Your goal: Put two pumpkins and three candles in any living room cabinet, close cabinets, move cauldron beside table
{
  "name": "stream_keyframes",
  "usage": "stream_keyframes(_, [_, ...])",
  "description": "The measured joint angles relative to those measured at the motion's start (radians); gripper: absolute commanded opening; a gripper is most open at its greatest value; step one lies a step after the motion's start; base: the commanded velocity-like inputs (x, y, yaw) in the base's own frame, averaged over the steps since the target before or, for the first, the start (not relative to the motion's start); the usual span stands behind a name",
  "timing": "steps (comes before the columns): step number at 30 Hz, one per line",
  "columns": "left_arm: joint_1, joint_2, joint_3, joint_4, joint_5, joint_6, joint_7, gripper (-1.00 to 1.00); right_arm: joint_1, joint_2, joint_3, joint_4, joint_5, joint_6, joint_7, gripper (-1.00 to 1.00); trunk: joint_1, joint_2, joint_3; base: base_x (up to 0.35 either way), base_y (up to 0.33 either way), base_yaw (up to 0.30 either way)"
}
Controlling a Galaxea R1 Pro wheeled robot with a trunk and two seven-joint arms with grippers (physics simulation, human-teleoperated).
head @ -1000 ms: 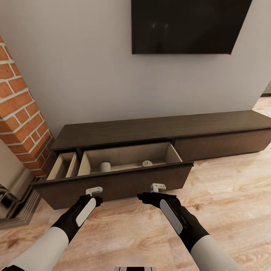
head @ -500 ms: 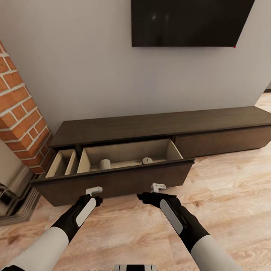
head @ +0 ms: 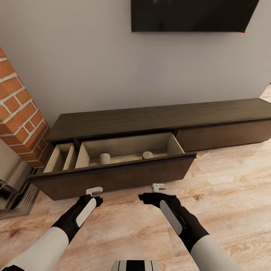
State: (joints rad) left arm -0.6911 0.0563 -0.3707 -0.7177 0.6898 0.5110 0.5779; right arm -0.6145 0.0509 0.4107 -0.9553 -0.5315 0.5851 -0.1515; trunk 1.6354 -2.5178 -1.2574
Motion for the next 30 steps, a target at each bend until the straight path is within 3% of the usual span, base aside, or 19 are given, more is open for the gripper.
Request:
stream_keyframes(3, [0.0, 0.0, 0.0, 0.0, 0.0, 0.0, 0.0, 1.0, 0.0, 0.0, 0.0, 0.0, 0.003, 0.0, 0.0, 1.0, 0.001, -0.001, -0.012, 0.0, 0.0, 0.0])
stream_keyframes(10, [0.0, 0.0, 0.0, 0.0, 0.0, 0.0, 0.0, 1.0, 0.0, 0.0, 0.0, -0.001, 0.004, 0.0, 0.0, 1.0, 0.001, -0.001, -0.012, 0.007, 0.0, 0.0])
stream_keyframes(30, [0.0, -0.001, 0.001, 0.0, 0.0, 0.0, 0.0, 1.0, 0.001, 0.0, 0.0, -0.001, 0.006, -0.003, 0.0, 1.0, 0.001, -0.001, -0.012, 0.135, 0.0, 0.0])
